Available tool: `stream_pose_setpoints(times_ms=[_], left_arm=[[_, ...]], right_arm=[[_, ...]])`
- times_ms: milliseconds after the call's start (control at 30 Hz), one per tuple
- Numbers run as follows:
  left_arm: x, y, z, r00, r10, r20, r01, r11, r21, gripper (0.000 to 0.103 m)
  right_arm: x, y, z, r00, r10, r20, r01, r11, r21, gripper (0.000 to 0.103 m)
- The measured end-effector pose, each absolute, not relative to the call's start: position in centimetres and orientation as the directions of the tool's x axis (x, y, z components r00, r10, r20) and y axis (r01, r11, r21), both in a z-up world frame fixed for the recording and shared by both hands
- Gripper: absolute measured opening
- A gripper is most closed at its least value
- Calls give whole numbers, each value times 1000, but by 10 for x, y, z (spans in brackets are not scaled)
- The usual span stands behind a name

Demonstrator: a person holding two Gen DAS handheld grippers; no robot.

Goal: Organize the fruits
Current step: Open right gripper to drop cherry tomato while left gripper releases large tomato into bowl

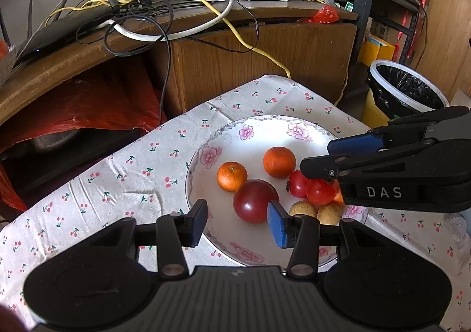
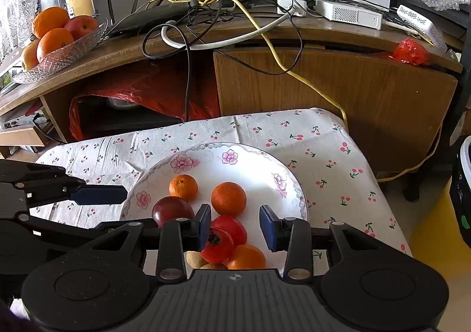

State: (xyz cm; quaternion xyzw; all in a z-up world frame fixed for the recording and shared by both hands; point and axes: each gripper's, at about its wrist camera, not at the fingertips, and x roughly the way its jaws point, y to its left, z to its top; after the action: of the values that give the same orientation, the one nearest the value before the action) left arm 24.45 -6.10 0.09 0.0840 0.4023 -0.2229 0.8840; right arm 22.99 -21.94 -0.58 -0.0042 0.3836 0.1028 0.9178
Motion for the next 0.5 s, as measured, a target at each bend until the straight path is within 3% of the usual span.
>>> stream_pose_setpoints(times_ms=[367, 500], left_arm=[[242, -55, 1, 585, -301, -753, 432, 902, -24, 59], [238, -54, 2, 597, -293, -747, 430, 903, -10, 67]], right_arm=[[224, -224, -4, 683, 177, -708, -180, 981, 72, 35], [222, -221, -4, 682, 178, -709, -188, 980, 65, 37]])
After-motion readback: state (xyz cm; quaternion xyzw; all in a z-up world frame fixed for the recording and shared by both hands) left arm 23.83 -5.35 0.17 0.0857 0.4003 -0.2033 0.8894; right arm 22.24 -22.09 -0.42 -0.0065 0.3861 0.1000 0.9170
